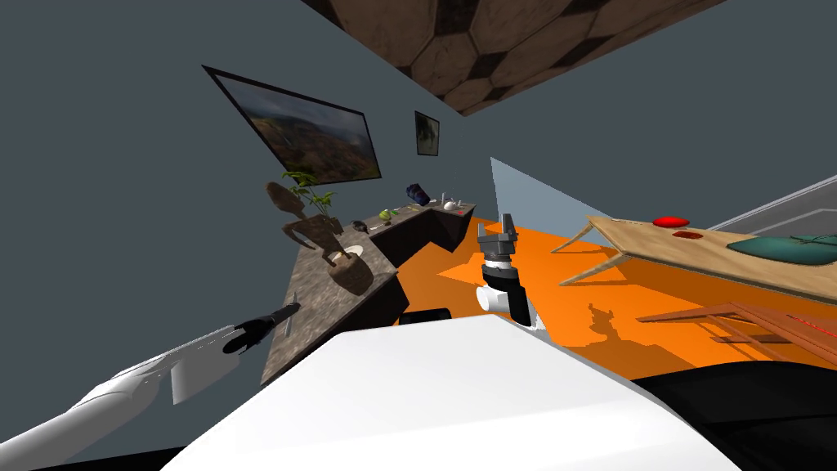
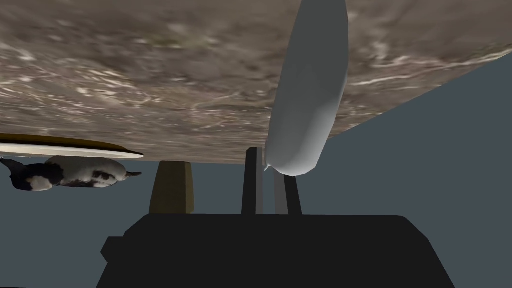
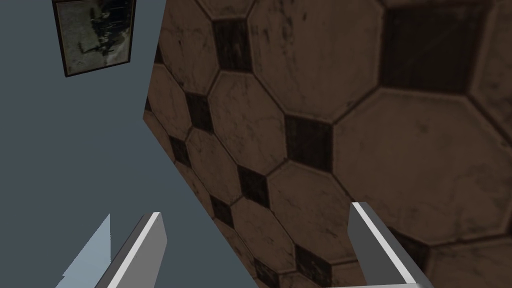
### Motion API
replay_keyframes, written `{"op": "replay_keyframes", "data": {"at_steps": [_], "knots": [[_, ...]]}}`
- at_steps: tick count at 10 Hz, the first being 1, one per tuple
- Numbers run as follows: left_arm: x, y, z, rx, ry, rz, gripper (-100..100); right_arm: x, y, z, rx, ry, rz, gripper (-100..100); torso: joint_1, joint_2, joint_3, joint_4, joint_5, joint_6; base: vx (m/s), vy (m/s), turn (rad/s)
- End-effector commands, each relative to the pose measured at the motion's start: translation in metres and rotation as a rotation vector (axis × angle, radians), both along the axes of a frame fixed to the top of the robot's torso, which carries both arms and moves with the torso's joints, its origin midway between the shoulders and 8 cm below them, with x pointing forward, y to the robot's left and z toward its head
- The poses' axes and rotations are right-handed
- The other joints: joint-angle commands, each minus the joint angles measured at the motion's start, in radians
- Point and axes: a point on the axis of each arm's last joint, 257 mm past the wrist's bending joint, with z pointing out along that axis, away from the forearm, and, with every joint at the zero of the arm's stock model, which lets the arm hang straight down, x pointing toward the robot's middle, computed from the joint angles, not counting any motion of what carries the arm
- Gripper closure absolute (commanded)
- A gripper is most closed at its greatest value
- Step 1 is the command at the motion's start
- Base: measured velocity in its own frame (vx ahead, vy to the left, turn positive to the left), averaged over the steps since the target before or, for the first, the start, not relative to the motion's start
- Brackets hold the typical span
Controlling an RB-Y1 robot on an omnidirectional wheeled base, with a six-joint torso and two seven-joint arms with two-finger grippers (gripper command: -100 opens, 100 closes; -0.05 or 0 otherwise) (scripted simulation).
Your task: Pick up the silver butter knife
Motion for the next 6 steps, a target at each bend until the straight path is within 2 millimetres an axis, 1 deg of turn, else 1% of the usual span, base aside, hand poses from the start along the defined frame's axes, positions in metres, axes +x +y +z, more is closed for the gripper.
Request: {"op": "replay_keyframes", "data": {"at_steps": [1,2,3,5,6], "knots": [[0.000,-0.001,-0.001,0.007,0.010,-0.014,100,0.000,0.000,0.000,0.000,0.000,0.000,0,0.000,0.000,0.000,0.000,0.000,0.000,0.010,0.003,-0.006],[0.006,-0.013,-0.001,-0.006,0.015,-0.024,100,0.000,0.000,0.000,0.000,0.000,0.000,0,0.000,0.000,0.000,0.000,0.000,0.000,0.021,0.015,0.148],[0.005,-0.014,-0.002,-0.007,0.020,-0.025,100,0.000,0.000,0.000,0.000,0.000,0.000,0,0.000,0.000,0.000,0.000,0.000,-0.001,0.025,0.012,0.084],[0.004,-0.013,-0.001,-0.003,0.023,-0.028,100,0.000,0.000,0.000,0.000,0.000,0.000,0,0.000,0.000,0.000,0.000,0.000,0.000,0.006,0.002,-0.007],[0.004,-0.013,-0.002,-0.002,0.024,-0.030,0,0.000,0.000,0.000,0.000,0.000,0.000,0,0.000,0.001,0.001,0.000,0.000,0.000,0.000,0.000,0.000]]}}
